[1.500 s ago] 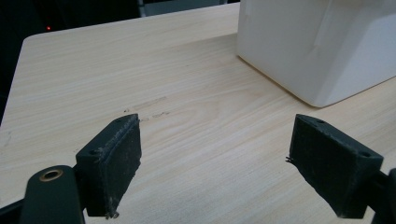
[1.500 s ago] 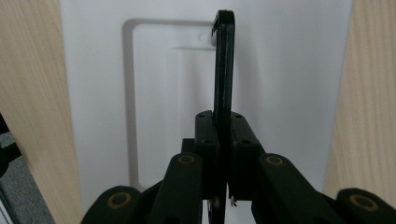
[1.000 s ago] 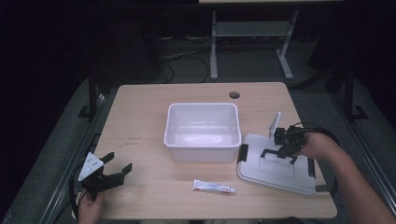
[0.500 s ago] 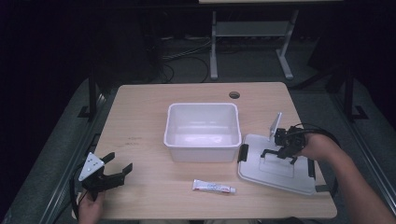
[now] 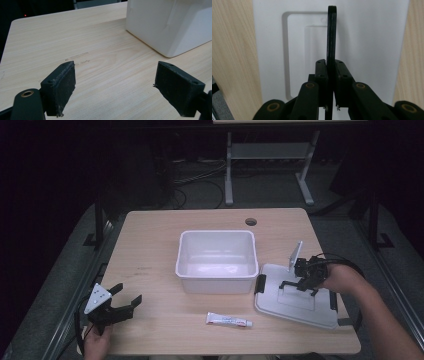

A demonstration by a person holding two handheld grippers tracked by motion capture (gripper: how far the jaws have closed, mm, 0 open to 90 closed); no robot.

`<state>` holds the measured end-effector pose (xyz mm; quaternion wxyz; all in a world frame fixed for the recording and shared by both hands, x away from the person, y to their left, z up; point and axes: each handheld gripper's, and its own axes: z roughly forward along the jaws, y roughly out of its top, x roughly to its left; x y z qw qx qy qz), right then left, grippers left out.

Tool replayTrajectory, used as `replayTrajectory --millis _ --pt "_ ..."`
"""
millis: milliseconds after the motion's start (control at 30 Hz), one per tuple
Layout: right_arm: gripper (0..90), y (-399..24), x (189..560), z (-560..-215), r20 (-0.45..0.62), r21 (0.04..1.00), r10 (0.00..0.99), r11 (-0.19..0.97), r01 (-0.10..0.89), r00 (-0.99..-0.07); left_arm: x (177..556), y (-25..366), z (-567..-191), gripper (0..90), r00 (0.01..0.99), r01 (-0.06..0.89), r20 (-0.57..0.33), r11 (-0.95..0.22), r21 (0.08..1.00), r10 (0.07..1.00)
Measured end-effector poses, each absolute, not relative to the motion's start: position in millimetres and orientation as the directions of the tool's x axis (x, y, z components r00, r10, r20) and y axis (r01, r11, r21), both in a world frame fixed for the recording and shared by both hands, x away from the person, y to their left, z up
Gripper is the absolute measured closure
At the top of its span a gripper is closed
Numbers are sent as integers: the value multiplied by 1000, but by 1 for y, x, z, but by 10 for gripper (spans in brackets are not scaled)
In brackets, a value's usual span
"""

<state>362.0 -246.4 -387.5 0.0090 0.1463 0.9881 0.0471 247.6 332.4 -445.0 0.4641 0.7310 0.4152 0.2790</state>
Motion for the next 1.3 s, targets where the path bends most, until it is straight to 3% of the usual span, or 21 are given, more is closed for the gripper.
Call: replayTrajectory --millis 233,667,1300 --pt "762 -247 357 -382 -12 114 298 949 295 -954 248 333 -445 163 500 348 22 -224 911 866" --pt "549 -257 341 -371 -22 173 331 930 323 -943 247 331 -445 163 502 347 18 -220 912 865" --pt "502 -271 307 -366 -8 177 354 921 347 -935 246 331 -444 163 502 343 21 -222 913 864"
